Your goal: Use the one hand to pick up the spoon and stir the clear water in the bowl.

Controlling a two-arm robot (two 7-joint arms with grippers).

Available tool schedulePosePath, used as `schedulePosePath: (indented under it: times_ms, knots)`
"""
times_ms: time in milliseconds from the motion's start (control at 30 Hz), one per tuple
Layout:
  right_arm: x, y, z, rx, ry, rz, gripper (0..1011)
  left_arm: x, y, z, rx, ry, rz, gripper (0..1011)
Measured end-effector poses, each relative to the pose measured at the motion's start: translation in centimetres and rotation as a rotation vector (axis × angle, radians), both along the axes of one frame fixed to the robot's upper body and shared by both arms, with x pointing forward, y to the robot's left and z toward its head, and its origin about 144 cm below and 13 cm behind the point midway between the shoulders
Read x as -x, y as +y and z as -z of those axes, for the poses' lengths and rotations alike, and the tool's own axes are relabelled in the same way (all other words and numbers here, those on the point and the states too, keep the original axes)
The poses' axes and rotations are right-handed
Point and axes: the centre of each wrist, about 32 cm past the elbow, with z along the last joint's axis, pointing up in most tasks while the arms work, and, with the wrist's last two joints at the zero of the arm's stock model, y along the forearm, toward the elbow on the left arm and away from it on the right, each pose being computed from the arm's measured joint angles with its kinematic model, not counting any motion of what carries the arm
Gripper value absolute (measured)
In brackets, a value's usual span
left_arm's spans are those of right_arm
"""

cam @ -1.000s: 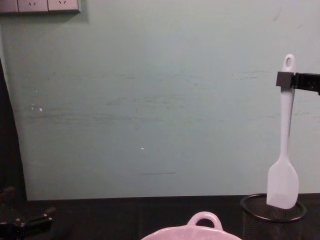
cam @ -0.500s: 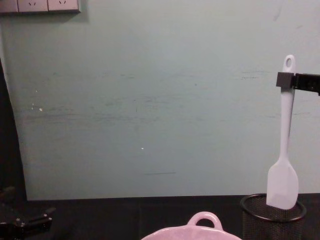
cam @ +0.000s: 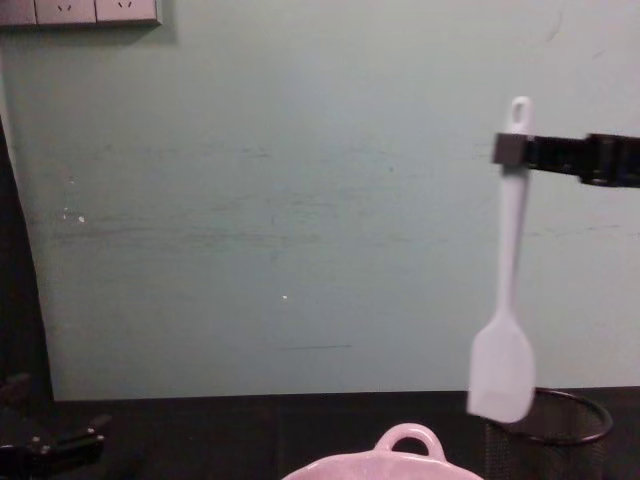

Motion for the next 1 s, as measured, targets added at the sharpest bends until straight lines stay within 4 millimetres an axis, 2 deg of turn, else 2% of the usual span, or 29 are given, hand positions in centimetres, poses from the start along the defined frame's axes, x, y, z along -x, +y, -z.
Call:
schedulePosePath:
  times_ms: [200, 433, 667, 1000]
  knots:
    - [-0.1, 2.3, 0.5, 0.005, 0.002, -0.058, 114, 0.0, 0.0, 0.0, 0.000, 0.000, 0.000, 1005]
    - [-0.3, 4.5, 3.1, 0.007, -0.002, -0.109, 113, 0.0, 0.0, 0.0, 0.000, 0.000, 0.000, 1005]
    - [-0.1, 5.4, 5.4, 0.023, -0.010, -0.134, 114, 0.0, 0.0, 0.0, 0.000, 0.000, 0.000, 1005]
    - [-0.1, 6.2, 7.4, 0.034, -0.009, -0.159, 113, 0.0, 0.0, 0.0, 0.000, 0.000, 0.000, 1005]
